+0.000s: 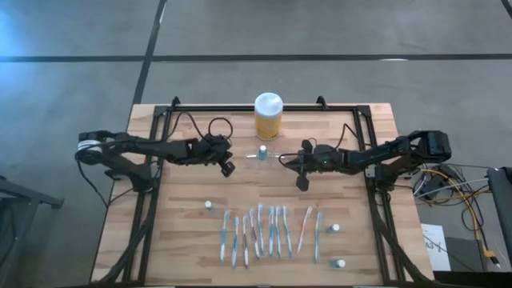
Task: Pick & Place toothbrushing station
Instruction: Put the blue mouthwash into the transparent organizer
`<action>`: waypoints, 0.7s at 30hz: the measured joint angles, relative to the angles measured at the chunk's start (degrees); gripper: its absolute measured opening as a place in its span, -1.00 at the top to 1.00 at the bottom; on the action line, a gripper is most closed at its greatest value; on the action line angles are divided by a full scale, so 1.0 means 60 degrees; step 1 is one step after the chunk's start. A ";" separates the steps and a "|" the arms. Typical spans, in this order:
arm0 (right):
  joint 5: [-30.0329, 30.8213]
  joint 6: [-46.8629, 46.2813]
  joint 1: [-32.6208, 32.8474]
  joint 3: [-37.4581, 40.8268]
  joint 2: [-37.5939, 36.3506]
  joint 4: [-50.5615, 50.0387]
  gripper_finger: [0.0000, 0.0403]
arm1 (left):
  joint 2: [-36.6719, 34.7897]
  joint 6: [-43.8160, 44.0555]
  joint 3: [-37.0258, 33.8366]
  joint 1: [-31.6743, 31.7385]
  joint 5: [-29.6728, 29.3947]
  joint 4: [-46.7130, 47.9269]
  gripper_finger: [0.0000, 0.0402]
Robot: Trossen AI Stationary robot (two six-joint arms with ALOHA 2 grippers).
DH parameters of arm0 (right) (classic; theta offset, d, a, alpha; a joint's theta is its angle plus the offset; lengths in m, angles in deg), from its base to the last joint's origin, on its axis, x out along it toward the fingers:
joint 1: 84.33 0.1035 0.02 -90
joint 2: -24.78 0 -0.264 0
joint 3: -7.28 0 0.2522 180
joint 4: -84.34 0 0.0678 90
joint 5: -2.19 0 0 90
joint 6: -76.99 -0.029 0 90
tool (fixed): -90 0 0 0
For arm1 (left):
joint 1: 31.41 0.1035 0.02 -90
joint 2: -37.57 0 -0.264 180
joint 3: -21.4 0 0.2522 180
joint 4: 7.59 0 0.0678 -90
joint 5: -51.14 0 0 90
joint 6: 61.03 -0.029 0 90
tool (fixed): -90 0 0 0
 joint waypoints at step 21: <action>-0.0518 0.0967 0.1042 0.2653 -0.6076 0.0615 0.96 | -0.2259 0.0750 0.5039 -0.1744 0.1328 1.0153 0.96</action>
